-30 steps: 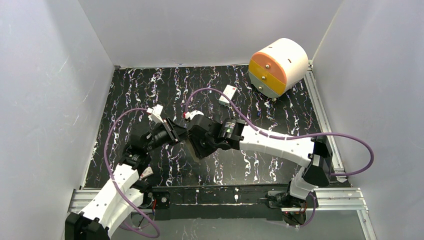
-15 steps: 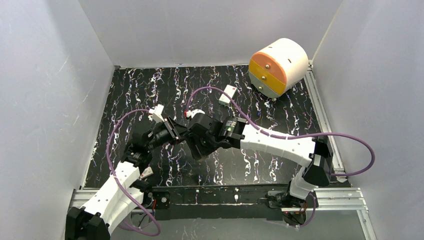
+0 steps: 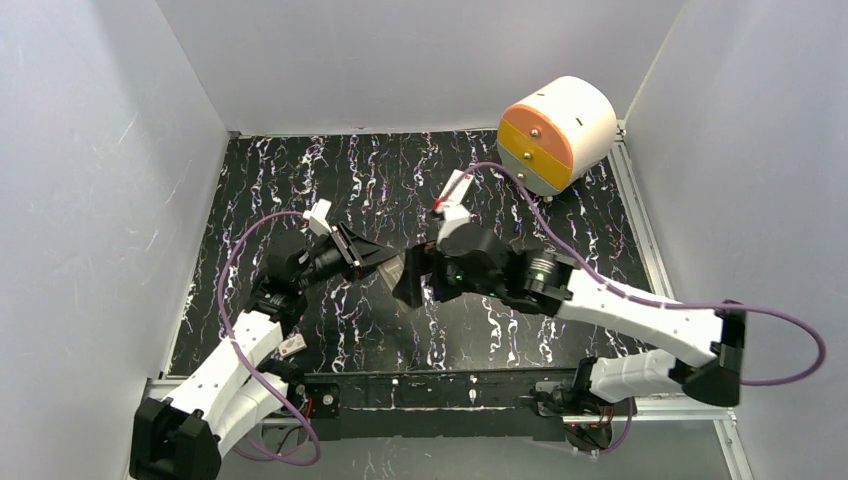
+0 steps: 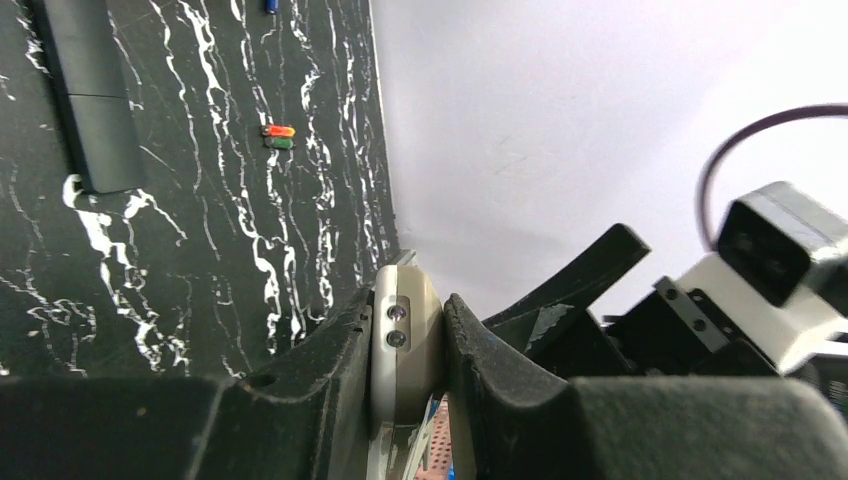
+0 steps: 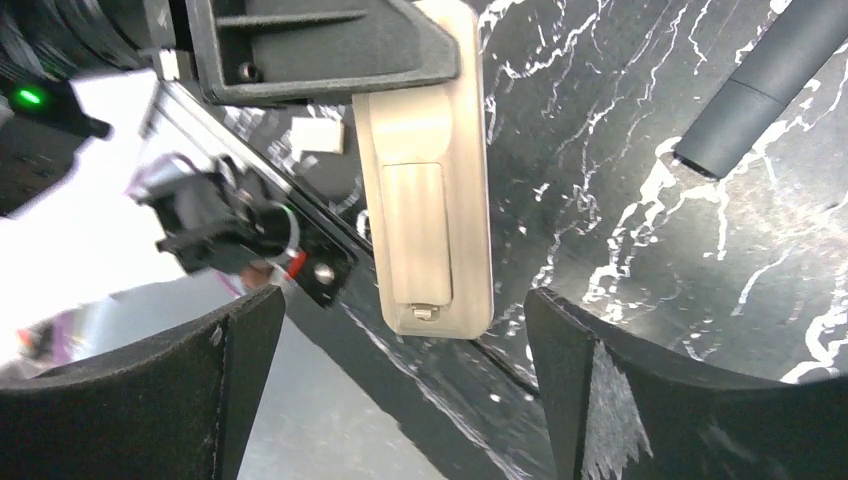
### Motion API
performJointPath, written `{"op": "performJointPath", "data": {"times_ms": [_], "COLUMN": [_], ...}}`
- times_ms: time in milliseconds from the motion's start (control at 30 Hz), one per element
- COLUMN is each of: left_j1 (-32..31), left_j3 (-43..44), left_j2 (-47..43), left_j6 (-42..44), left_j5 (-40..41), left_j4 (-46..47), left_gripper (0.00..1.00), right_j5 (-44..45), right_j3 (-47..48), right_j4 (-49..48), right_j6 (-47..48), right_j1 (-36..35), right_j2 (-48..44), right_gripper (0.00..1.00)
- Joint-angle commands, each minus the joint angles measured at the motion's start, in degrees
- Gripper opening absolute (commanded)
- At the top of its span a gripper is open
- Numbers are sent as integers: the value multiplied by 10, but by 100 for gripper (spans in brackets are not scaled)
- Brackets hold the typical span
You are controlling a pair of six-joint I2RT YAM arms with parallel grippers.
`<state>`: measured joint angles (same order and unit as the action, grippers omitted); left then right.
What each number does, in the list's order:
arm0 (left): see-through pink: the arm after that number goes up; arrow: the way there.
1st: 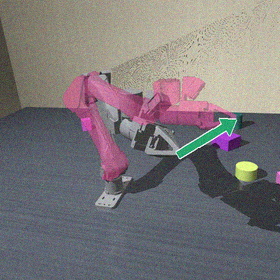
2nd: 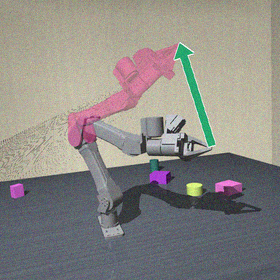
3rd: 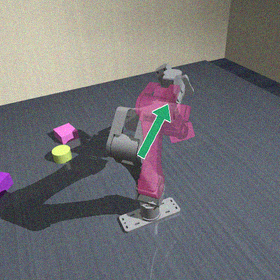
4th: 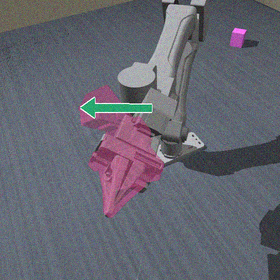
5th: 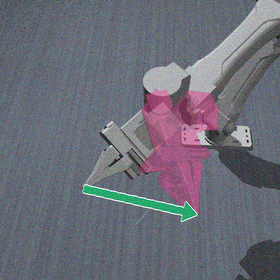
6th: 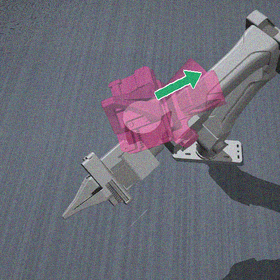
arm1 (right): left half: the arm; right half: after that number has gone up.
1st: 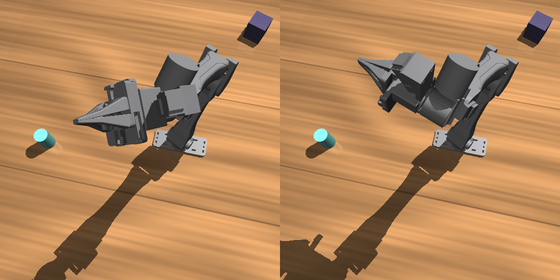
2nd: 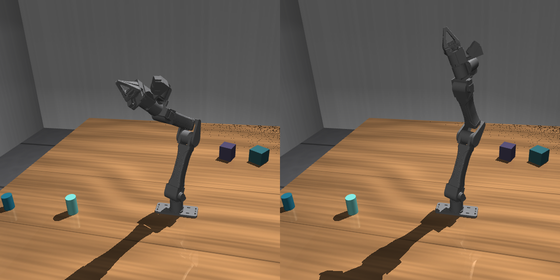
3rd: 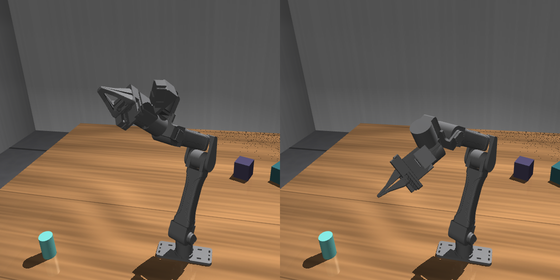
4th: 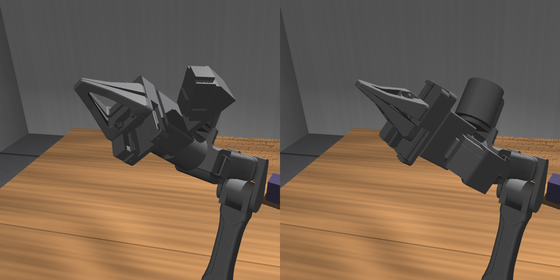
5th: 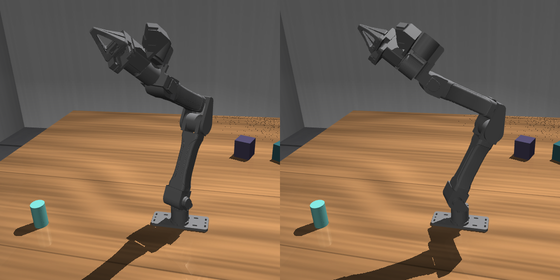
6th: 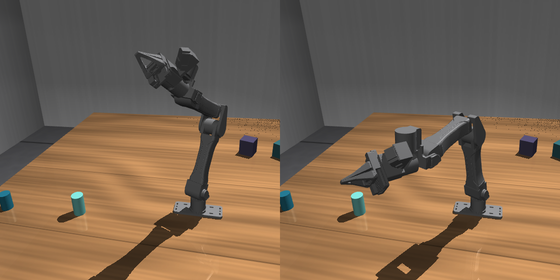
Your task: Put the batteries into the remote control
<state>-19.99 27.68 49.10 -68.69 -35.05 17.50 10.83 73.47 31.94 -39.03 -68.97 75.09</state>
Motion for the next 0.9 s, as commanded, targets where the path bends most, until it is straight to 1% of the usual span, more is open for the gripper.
{"op": "performJointPath", "data": {"times_ms": [0, 67, 167, 267, 333, 433, 500, 567, 733, 867], "left_j1": [-1, -1, -1, -1, -1, -1, -1, -1, -1, -1], "left_j3": [42, 53, 78, 105, 118, 136, 145, 149, 146, 144], "left_j2": [9, 16, 26, 32, 49, 74, 79, 81, 84, 82], "left_j6": [-52, -71, -84, -91, -116, -154, -157, -158, -164, -168], "left_j5": [-18, -21, -40, -66, -87, -117, -122, -125, -128, -129], "left_j4": [15, 15, 19, 19, 32, 70, 72, 72, 73, 79], "left_gripper": [0, 0, 0, 0, 0, 0, 0, 0, 0, 0], "right_j5": [14, 3, -27, -68, -92, -120, -130, -128, -124, -124], "right_j3": [-108, -169, -240, -271, -285, -309, -329, -341, -349, -354], "right_j4": [-173, -245, -354, -433, -488, -569, -630, -650, -656, -653], "right_j6": [-136, -192, -238, -264, -274, -306, -334, -351, -353, -368], "right_j1": [33, 51, 71, 82, 82, 82, 83, 83, 83, 83], "right_j2": [-92, -128, -165, -175, -175, -171, -170, -171, -178, -171], "right_gripper": [99, 99, 99, 99, 98, 93, 88, 83, 70, 55]}}
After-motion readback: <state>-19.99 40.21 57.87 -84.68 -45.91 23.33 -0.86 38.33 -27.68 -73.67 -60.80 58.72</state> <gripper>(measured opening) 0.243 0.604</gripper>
